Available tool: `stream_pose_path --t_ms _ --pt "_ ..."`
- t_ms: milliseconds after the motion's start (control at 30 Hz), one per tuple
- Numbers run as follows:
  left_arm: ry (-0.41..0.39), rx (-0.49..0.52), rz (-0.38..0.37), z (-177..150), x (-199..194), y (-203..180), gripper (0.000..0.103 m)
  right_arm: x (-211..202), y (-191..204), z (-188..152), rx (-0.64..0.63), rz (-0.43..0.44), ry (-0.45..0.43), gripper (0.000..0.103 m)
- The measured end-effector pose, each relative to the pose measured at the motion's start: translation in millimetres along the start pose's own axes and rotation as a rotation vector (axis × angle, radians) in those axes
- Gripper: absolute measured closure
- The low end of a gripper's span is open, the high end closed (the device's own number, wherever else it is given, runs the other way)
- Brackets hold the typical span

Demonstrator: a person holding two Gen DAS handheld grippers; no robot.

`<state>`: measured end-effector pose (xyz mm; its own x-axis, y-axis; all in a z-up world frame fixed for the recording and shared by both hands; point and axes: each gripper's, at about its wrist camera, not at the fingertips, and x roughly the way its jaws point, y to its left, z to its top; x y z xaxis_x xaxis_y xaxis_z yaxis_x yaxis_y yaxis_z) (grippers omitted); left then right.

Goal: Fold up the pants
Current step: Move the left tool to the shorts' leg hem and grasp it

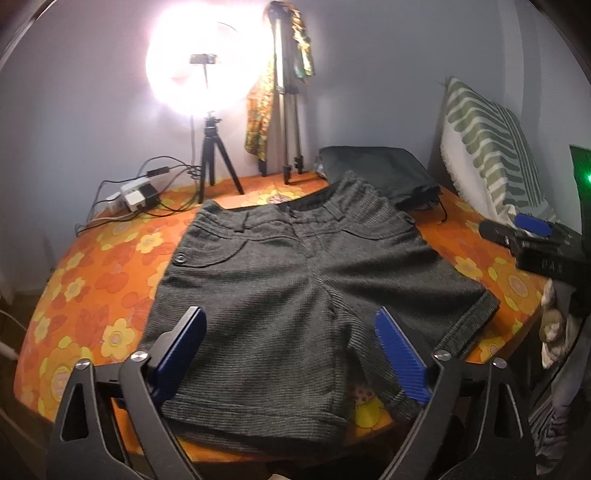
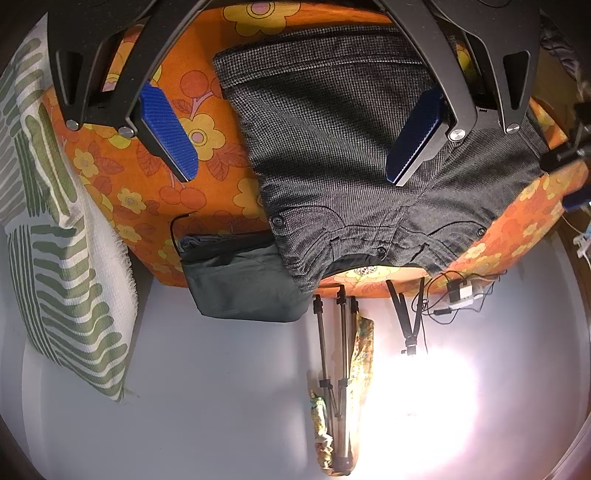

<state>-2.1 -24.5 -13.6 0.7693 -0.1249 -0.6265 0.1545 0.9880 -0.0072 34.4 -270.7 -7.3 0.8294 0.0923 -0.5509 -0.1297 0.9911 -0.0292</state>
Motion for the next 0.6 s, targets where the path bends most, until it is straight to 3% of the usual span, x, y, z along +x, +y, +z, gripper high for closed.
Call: stream_pose_path --t_ms 300,600 --pt "0.036 0.082 -0.087 -0.3 8.2 -41.3 0.024 -2.5 -50.4 11.6 0.133 0.043 0.013 0.0" --pt "0.147 0.11 -0.243 2.2 38.0 -96.2 0.028 -2.6 -97.3 14.3 0.225 0.07 0.048 0.019"
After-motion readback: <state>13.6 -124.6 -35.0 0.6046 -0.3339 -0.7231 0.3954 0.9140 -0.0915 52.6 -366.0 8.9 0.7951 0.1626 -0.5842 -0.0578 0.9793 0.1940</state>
